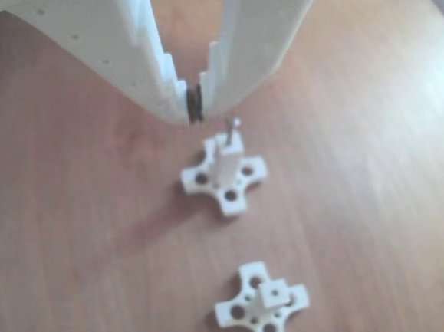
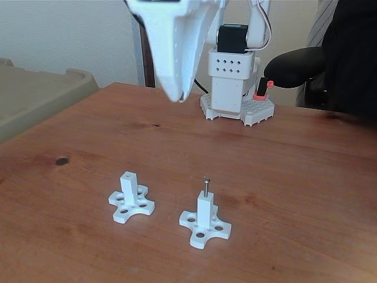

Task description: Grab the screw and set it in the hole.

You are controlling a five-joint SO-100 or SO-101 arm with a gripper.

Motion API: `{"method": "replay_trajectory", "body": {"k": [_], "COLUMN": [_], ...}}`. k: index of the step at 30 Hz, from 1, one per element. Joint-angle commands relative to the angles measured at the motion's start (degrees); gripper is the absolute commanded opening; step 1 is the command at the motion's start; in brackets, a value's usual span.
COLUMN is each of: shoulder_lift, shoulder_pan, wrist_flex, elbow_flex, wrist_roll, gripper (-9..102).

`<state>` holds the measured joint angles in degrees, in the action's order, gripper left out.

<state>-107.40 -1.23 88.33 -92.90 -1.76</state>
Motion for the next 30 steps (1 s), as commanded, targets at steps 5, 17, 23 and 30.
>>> {"method": "replay_trajectory", "body": {"k": [5,17,23,30], "shoulder_lift": [-16.6,-37.4,-47.7,-57.7], "shoulder_pan": [1.1,6.9,7.1,6.9], "wrist_flex": [-3.9,-18.1,-23.3,-23.7], "elbow_flex": [-13.4,-44.1,-57.9,-66.1], "wrist_roll": [0.4,1.8,1.9,2.8], "gripper": [-4,-4,-4,-4]}}
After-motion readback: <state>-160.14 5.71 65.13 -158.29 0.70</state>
